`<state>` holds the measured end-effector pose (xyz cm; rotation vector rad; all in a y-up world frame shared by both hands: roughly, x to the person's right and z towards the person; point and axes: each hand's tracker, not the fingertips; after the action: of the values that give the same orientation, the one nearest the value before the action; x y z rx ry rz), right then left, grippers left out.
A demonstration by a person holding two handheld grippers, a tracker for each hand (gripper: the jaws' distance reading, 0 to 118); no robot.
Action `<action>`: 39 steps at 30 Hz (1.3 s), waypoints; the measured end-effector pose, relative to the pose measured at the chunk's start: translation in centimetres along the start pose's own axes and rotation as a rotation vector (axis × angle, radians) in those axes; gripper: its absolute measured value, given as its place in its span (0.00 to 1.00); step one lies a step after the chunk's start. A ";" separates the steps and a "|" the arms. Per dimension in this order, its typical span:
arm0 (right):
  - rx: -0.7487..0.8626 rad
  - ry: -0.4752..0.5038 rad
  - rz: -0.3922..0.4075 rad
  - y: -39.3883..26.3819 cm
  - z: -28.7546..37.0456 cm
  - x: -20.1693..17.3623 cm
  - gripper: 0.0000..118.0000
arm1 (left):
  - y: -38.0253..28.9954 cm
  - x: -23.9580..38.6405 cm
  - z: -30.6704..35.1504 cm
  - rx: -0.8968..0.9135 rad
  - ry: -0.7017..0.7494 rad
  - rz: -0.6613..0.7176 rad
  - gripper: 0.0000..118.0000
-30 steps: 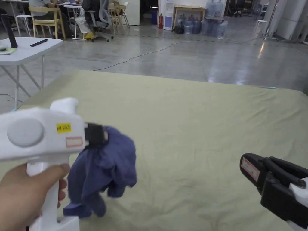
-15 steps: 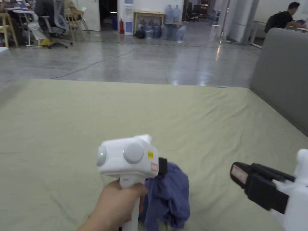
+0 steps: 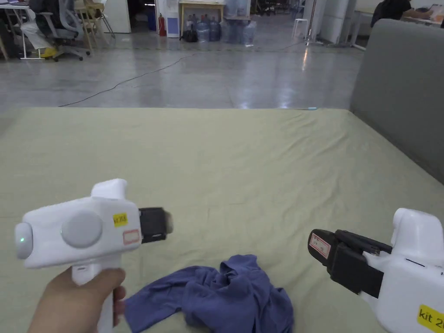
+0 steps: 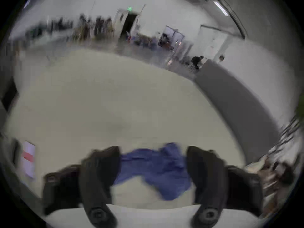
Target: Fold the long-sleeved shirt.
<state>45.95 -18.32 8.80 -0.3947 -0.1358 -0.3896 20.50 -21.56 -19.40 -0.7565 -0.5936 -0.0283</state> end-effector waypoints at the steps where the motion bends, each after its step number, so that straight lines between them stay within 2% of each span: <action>1: -0.029 0.003 0.001 -0.7 -0.8 -0.2 0.00 | -1.6 0.0 0.0 -0.015 0.055 -0.081 0.11; 2: -0.066 0.009 -0.002 -1.5 -1.6 -0.3 0.00 | -3.1 -0.3 -0.4 -0.079 0.082 -0.133 0.01; 5: -0.154 0.026 -0.056 -3.6 -3.9 -0.1 0.00 | -7.0 -1.8 -3.0 -0.302 -0.065 -0.039 0.01; 7: -0.204 0.030 -0.107 -4.5 -5.1 0.3 0.00 | -8.3 -2.6 -5.6 -0.342 -0.130 0.053 0.02; 8: -0.216 0.026 -0.118 -4.7 -5.5 0.6 0.00 | -8.4 -2.5 -6.7 -0.334 -0.138 0.084 0.08; 9: -0.220 0.018 -0.121 -4.8 -5.8 0.9 0.00 | -8.2 -2.4 -7.7 -0.322 -0.138 0.094 0.33; 10: -0.229 0.006 -0.125 -4.9 -6.0 1.2 0.00 | -7.9 -2.2 -9.2 -0.313 -0.154 0.100 0.73; 11: -0.238 -0.004 -0.125 -4.8 -6.2 1.5 0.00 | -7.7 -2.2 -10.7 -0.333 -0.167 0.101 0.78; 15: -0.273 -0.062 -0.134 -5.0 -7.4 3.5 0.00 | -7.6 -0.3 -17.5 -0.448 -0.146 0.106 0.78; 16: -0.279 -0.072 -0.138 -5.0 -7.7 4.1 0.00 | -7.9 0.1 -18.7 -0.473 -0.154 0.100 0.77; 17: -0.286 -0.085 -0.146 -5.1 -8.3 4.8 0.00 | -8.3 0.7 -20.0 -0.495 -0.176 0.094 0.67; 18: -0.299 -0.099 -0.152 -5.2 -9.0 5.5 0.00 | -8.8 1.1 -20.9 -0.505 -0.194 0.095 0.47; 19: -0.326 -0.117 -0.157 -5.4 -9.9 6.3 0.00 | -9.4 1.8 -21.4 -0.513 -0.199 0.087 0.22; 20: -0.364 -0.137 -0.155 -5.4 -11.0 7.0 0.00 | -9.7 2.1 -21.8 -0.525 -0.206 0.069 0.10; 21: -0.418 -0.145 -0.153 -5.7 -12.5 8.1 0.00 | -9.9 2.7 -22.1 -0.541 -0.205 0.037 0.10; 22: -0.471 -0.142 -0.155 -5.9 -13.9 8.9 0.00 | -10.1 3.2 -22.0 -0.559 -0.182 -0.010 0.01; 23: -0.525 -0.144 -0.155 -6.0 -15.6 9.9 0.01 | -10.3 3.7 -21.3 -0.538 -0.152 -0.074 0.01; 24: -0.566 -0.159 -0.149 -6.3 -17.2 10.6 0.17 | -10.1 3.7 -20.8 -0.502 -0.170 -0.098 0.01; 25: -0.613 -0.167 -0.145 -6.7 -19.1 11.5 0.59 | -9.9 3.6 -20.4 -0.494 -0.185 -0.098 0.01; 26: -0.641 -0.190 -0.137 -7.2 -20.8 12.1 0.89 | -9.7 3.3 -19.8 -0.488 -0.190 -0.078 0.01; 27: -0.638 -0.193 -0.126 -7.5 -22.1 12.6 1.00 | -9.5 3.0 -19.3 -0.483 -0.195 -0.060 0.01; 28: -0.631 -0.197 -0.130 -7.6 -23.4 13.0 1.00 | -9.2 2.6 -19.0 -0.481 -0.200 -0.043 0.01; 29: -0.679 -0.250 -0.123 -7.9 -24.6 13.0 1.00 | -9.0 2.3 -18.7 -0.476 -0.204 -0.031 0.01; 30: -0.721 -0.262 -0.130 -8.2 -25.6 13.1 1.00 | -8.8 2.1 -18.3 -0.468 -0.204 -0.022 0.01; 31: -0.748 -0.261 -0.136 -8.5 -26.2 13.1 0.93 | -8.6 1.9 -17.8 -0.461 -0.204 -0.018 0.01; 32: -0.747 -0.250 -0.128 -8.5 -26.3 12.8 0.70 | -8.6 1.8 -17.5 -0.456 -0.201 -0.019 0.01; 33: -0.741 -0.230 -0.110 -8.5 -26.1 12.6 0.24 | -8.4 1.8 -17.1 -0.446 -0.196 -0.017 0.01; 34: -0.744 -0.194 -0.108 -8.6 -26.1 12.1 0.02 | -8.2 1.7 -16.5 -0.432 -0.195 -0.011 0.01; 35: -0.736 -0.209 -0.085 -8.4 -25.5 11.4 0.02 | -7.9 1.7 -15.9 -0.423 -0.200 -0.006 0.01; 37: -0.706 -0.207 0.027 -7.4 -24.4 10.1 0.02 | -7.1 1.5 -14.5 -0.403 -0.206 0.012 0.01; 39: -0.600 -0.222 0.046 -4.4 -22.0 8.9 0.02 | -5.3 1.1 -12.2 -0.345 -0.218 0.049 0.01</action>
<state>53.60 -33.89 -7.95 -1.0328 -0.2261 -0.3350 26.26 -33.23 -22.45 -1.1184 -0.7891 -0.0032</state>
